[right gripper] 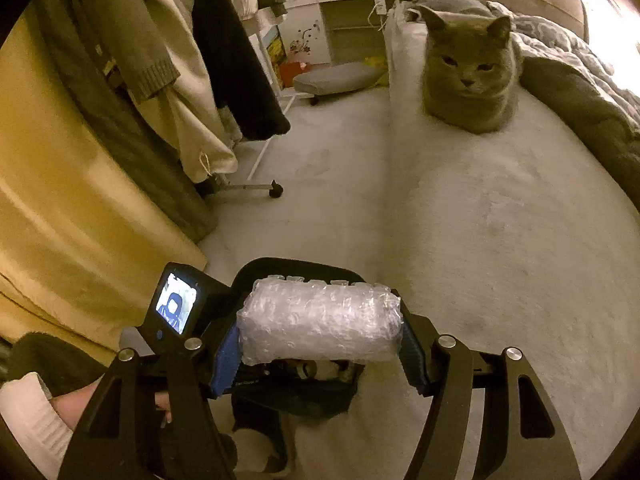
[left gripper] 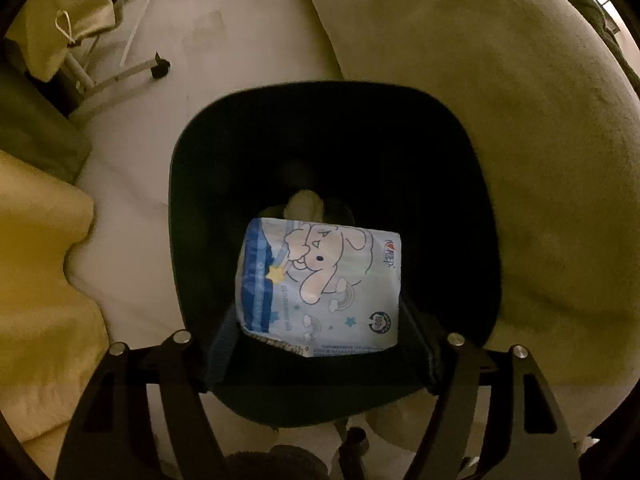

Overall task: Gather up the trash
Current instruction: 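Open the left tool over the bin while the right tool opens to drop the bubble wrap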

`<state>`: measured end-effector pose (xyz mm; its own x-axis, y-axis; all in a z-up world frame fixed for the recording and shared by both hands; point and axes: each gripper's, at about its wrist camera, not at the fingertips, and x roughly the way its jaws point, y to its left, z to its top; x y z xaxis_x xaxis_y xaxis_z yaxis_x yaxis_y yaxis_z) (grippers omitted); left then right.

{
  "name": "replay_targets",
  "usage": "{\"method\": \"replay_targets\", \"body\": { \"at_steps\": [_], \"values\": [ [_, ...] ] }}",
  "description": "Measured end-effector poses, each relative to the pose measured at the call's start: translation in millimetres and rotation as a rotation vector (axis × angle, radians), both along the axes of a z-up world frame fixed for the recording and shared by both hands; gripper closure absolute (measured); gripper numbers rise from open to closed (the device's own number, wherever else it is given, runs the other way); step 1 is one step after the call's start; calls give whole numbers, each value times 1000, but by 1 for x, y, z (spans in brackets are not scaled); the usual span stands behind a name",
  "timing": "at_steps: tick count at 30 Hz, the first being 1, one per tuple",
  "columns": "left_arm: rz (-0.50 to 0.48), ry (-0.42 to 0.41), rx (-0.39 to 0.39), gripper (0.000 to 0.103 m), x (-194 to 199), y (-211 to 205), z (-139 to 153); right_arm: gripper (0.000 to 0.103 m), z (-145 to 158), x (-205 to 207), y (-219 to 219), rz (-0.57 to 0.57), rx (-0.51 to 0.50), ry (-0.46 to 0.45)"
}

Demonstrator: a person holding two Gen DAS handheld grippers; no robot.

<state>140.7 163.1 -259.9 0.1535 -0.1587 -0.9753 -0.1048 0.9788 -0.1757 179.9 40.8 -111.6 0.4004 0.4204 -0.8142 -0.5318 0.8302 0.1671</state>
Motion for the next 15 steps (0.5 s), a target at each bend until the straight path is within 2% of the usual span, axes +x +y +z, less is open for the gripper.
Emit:
{"method": "replay_targets", "body": {
  "at_steps": [1,3,15],
  "values": [
    [1,6,-5,25,-2,1,-1,36,-1,1,2,2,-2,2],
    [5,14,-9,16,-4,3,-1,36,-3,2,5,5,-5,5],
    [44,-10,-11,16,-15,31,10,36,-22,10,32,34,-40,22]
  ]
}}
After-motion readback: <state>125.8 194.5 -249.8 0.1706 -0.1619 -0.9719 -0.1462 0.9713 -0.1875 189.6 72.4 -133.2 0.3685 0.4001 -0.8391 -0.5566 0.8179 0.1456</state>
